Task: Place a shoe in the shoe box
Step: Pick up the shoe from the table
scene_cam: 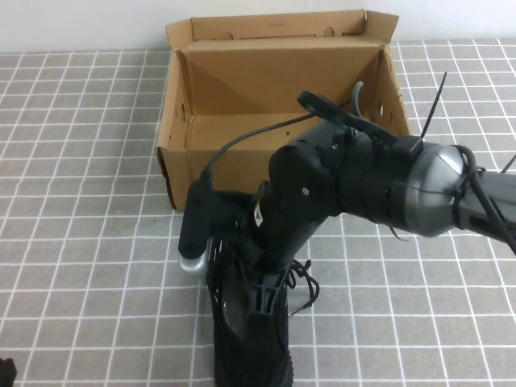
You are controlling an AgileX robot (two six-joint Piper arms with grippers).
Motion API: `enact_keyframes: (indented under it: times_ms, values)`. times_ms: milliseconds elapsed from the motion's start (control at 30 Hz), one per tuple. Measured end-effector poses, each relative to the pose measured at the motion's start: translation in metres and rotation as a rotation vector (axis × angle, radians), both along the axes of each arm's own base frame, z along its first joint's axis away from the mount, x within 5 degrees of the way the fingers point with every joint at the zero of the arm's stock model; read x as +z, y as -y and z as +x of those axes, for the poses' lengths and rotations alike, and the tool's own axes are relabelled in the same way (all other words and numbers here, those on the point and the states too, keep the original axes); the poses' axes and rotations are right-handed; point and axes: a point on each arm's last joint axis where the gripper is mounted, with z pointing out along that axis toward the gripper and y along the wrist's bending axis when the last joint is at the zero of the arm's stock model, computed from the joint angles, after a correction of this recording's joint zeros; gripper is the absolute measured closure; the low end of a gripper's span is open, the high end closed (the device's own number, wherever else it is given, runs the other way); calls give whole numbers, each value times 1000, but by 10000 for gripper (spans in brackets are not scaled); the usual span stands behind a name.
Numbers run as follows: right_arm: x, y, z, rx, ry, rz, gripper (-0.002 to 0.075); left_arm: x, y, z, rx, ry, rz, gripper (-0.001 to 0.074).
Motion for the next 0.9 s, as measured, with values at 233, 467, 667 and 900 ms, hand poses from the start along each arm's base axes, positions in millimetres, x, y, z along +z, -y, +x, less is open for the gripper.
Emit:
enact_keyframes:
  times_ms: [233,467,667,900]
  values:
    - [16,-1,1,-17,-38,-24,726,0,0,0,0,0,0,736]
    - [44,-3,-3,-35,-108,-25,727,0,0,0,0,0,0,736]
    - [67,-2,-7,-51,-143,-23,727,0,0,0,0,0,0,736]
    - [101,10,-19,-73,-126,53,728,0,0,0,0,0,0,736]
